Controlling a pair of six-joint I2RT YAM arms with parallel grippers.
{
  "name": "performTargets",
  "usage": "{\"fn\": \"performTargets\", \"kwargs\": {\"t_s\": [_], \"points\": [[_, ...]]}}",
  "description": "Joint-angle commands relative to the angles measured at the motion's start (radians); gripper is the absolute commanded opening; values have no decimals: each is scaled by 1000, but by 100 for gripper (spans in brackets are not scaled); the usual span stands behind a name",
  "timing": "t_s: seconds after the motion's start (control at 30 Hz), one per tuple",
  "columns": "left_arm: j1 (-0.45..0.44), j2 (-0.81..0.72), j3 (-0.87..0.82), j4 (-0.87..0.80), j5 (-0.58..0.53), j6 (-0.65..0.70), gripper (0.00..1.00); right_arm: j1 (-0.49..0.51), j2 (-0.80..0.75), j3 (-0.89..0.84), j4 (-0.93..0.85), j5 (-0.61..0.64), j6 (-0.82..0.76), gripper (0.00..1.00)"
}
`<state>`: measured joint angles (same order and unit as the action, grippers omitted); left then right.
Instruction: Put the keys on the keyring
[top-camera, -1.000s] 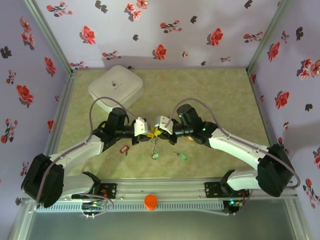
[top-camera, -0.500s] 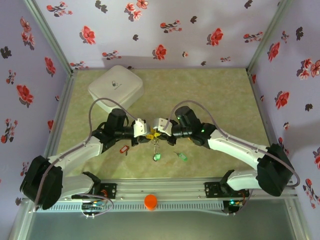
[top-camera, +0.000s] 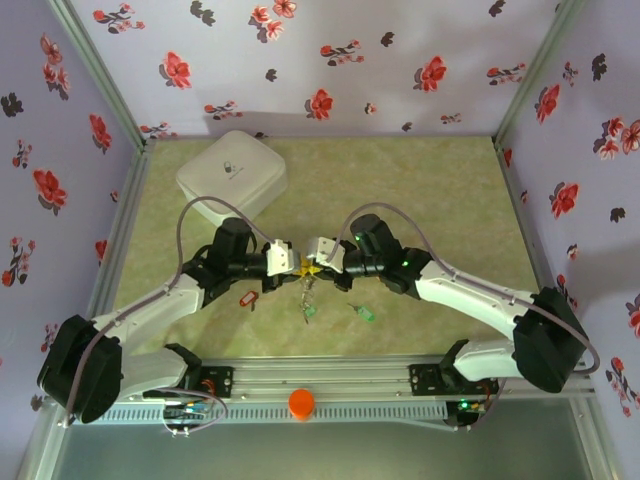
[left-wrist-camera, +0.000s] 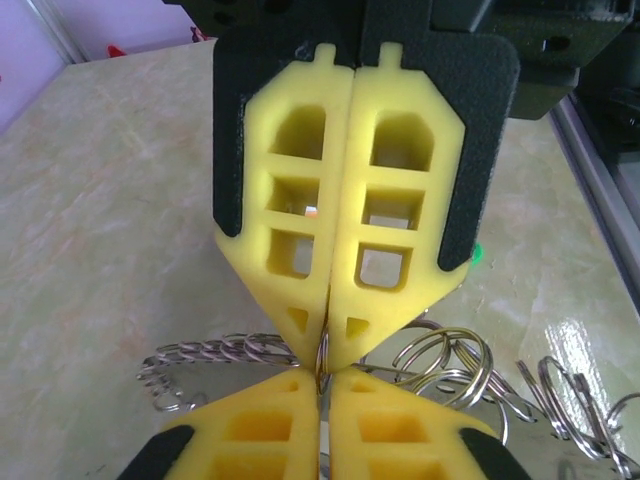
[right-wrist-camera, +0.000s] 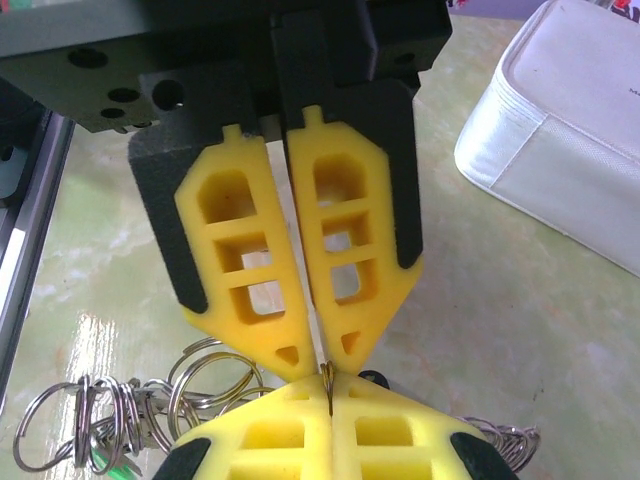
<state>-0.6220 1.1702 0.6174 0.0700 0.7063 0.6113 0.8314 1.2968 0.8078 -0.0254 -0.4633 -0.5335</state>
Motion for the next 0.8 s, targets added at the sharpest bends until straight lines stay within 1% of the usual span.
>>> {"fn": "performTargets", "kwargs": {"t_s": [0.0,0.03,0.23,0.37,0.47,0.53,0.77], "points": [[-18,-13,5,-8,2,34,2,14,-18,-7,76,-26,20,0],[-22,-15,5,-11,-10,45,0,15,-19,-9,72,-25,17,0],[-68,-40,-24,23,-134,124,0,14,-22,-7,19,3,-42,0],[-85,-44,-30,30,-193,149,0,14,-27,-1,-34,37,-80,16],[-88,-45,-33,35,-205,148,0,13,-34,-4,-74,61,-103,24],[-90,-40,-30,29,-204,149,0,9,-36,-4,-103,67,-108,26],[-94,-32,-23,15,-209,145,0,8,-58,-11,-146,115,-119,26]]}}
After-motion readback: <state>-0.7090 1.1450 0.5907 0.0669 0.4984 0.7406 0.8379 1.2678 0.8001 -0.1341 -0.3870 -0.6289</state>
